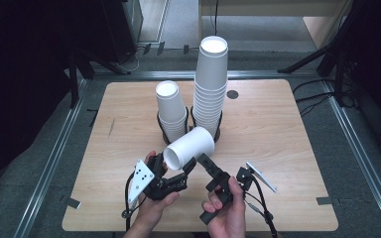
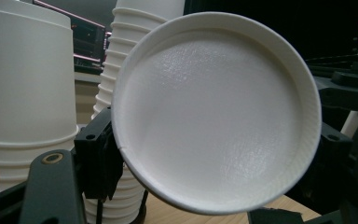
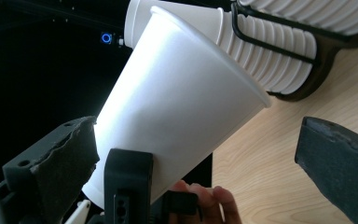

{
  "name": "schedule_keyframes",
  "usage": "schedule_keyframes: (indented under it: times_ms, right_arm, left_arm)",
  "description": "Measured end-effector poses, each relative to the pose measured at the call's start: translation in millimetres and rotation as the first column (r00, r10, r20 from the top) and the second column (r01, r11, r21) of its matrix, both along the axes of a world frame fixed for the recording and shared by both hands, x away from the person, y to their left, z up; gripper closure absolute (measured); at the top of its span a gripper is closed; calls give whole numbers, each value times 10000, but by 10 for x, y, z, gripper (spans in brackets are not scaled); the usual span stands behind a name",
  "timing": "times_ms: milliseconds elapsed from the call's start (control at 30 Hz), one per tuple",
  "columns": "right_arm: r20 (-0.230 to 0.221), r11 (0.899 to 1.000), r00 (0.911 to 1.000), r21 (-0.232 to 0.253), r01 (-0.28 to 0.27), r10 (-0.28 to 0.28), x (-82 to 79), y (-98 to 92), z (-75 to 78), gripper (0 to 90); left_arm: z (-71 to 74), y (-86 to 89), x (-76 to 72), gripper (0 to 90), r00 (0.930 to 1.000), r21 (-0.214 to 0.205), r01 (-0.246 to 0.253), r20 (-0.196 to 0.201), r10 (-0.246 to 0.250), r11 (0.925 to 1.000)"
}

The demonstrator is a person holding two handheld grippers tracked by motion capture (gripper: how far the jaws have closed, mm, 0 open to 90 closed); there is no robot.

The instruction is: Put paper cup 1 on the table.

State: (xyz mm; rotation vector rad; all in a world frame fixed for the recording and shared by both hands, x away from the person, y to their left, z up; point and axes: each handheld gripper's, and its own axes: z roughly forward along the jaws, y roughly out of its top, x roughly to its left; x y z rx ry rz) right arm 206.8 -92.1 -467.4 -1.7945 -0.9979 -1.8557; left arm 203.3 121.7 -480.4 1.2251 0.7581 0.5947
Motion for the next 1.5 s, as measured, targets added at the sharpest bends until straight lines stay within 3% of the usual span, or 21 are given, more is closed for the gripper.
schedule_keyframes:
  times_ms: [133, 333, 500, 633, 1133, 1500]
  right_arm:
    - [-463, 9978, 9989, 663, -48, 79, 33, 12, -9, 0]
    - [-964, 9831, 9952, 1833, 1, 179, 80, 13, 1, 0]
    - [-1338, 9722, 9907, 2342, 81, 239, 117, 31, -9, 0]
    - [-1678, 9639, 9853, 2661, 127, 334, 149, 46, -26, 0]
    - [-2155, 9383, 9747, 3452, 190, 595, 286, 92, -91, 0]
    - [-2348, 9331, 9695, 3590, 193, 703, 385, 133, -105, 0]
  left_arm:
    - [4, -15, -4, 226, 9999, 16, -12, 118, 12, 10000]
    - [-8, -38, -12, 226, 9998, 134, 39, 196, -41, 9999]
    - [-14, -46, -16, 226, 9996, 209, 10, 265, -16, 9998]
    - [-14, -48, -17, 226, 9995, 240, -17, 321, 9, 9997]
    - [-51, -110, -35, 225, 9989, 658, -40, 474, 9, 9978]
    - [-61, -136, -47, 225, 9985, 735, 22, 544, -62, 9973]
